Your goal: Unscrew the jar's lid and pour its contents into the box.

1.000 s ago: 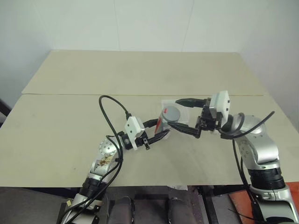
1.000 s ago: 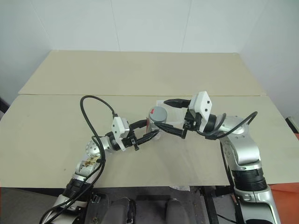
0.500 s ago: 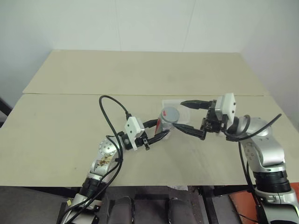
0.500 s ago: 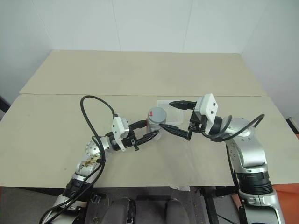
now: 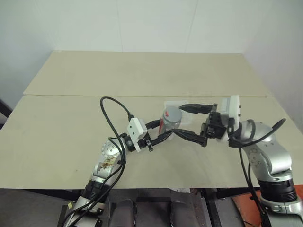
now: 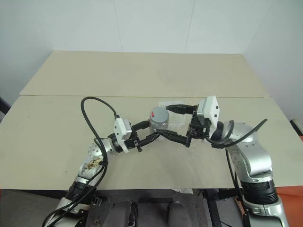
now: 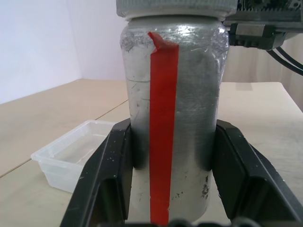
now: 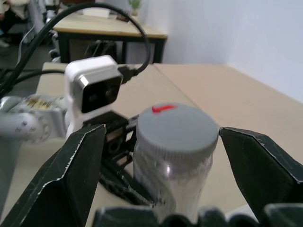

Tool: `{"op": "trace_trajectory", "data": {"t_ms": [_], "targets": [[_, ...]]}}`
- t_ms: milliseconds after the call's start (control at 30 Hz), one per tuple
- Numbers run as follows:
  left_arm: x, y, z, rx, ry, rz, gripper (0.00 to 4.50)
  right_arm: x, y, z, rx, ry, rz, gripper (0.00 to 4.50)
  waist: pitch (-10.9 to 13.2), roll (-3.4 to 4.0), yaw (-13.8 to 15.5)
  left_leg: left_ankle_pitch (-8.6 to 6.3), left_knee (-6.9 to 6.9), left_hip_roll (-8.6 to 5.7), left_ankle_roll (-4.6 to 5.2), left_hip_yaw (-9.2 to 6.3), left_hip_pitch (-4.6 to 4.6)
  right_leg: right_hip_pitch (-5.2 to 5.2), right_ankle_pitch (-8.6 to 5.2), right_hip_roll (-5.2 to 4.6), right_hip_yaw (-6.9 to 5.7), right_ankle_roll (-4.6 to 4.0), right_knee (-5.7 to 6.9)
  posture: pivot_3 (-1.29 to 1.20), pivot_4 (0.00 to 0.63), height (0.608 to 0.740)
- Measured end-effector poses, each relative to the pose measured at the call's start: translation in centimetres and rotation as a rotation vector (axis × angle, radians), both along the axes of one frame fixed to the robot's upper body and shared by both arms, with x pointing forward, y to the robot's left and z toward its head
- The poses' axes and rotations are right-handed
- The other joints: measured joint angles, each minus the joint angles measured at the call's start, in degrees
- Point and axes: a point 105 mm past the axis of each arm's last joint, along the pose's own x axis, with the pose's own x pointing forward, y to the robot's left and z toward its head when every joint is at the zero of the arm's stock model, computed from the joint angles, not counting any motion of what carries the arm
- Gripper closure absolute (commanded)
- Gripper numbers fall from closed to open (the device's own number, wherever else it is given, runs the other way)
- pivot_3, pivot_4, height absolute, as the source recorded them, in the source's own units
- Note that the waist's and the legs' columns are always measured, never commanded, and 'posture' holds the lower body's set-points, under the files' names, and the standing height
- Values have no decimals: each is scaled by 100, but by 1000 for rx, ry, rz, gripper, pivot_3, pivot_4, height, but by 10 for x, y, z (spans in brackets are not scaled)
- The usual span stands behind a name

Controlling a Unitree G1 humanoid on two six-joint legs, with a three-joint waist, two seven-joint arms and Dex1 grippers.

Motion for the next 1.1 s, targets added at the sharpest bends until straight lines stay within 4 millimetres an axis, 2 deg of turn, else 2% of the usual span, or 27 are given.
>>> {"op": "trace_trajectory", "data": {"t_ms": [267, 700, 800, 900, 1100], "targets": [[1, 0, 1, -10, 2, 12, 2467, 8, 12, -4, 48, 10, -63, 52, 0, 0, 7, 0, 1, -1, 0, 1, 0, 1, 0, 0, -1, 0, 0, 0, 150, 740], [1, -1, 1, -14, 4, 13, 2467, 13, 12, -5, 40, 7, -97, 52, 0, 0, 5, 0, 1, -1, 0, 1, 0, 1, 0, 1, -1, 0, 0, 0, 150, 740], [1, -1, 0, -14, 5, 14, 2467, 13, 12, -5, 40, 7, -97, 653, 0, 0, 5, 0, 1, -1, 0, 1, 0, 1, 0, 0, -1, 0, 0, 0, 150, 740], [1, -1, 0, -14, 4, 16, 2467, 13, 12, -5, 40, 9, -94, 1634, 0, 0, 6, 0, 1, -1, 0, 1, 0, 1, 0, 0, -1, 0, 0, 0, 150, 740], [1, 0, 0, -11, 6, 19, 2467, 12, 13, -5, 40, 9, -93, 1634, 0, 0, 5, 0, 1, -1, 0, 1, 0, 1, 0, 0, -1, 0, 0, 0, 150, 740]]}}
